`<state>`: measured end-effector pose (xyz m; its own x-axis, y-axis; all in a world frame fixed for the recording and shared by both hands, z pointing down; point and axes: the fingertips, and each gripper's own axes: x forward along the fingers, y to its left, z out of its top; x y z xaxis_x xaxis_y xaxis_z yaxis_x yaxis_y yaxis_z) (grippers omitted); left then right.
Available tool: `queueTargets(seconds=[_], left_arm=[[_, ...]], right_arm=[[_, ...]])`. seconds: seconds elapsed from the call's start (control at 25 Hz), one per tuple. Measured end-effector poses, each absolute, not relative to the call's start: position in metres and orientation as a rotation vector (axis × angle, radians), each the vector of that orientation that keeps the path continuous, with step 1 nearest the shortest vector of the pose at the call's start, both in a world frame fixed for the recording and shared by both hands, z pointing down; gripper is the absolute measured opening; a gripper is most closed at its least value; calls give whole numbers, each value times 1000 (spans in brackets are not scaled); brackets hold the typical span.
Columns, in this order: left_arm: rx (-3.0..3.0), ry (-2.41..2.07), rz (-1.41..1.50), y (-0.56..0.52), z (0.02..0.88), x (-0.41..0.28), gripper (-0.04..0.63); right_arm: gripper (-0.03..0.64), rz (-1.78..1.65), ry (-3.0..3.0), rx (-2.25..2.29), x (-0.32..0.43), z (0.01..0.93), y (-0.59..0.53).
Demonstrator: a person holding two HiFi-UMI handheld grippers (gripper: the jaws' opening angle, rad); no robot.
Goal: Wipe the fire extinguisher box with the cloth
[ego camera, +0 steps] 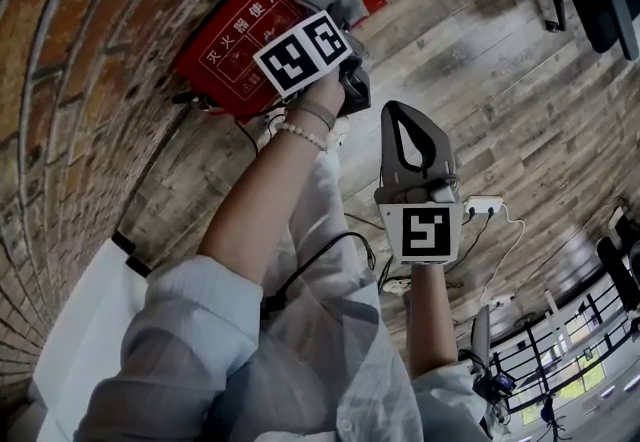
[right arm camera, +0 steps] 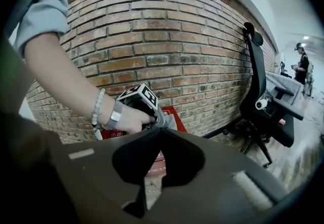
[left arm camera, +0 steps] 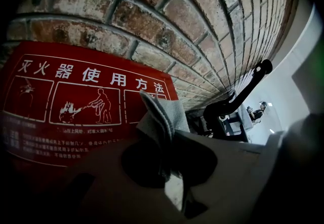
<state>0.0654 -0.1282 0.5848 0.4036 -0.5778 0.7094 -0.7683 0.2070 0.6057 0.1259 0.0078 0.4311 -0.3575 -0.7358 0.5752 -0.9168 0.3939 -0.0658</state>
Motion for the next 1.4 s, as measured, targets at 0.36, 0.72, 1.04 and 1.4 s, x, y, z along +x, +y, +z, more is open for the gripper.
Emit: queueTargets(seconds=[0.36,0.72,1.04,1.4], left_arm=[[1463,-1278,215,-117,585,52,9],[1458,-1288,232,-103,586,36,9],[1448,-1300,243,-91,586,18,9],[1438,-1324,257,-75,586,-6,9]], right_arm=[[8,513,-2210,1400,115,427,7],[8,504,-2213,1369,103,425,8],[8,479,-2232,1356,93,421,7],[8,456,-2239,1309,78,420,14]])
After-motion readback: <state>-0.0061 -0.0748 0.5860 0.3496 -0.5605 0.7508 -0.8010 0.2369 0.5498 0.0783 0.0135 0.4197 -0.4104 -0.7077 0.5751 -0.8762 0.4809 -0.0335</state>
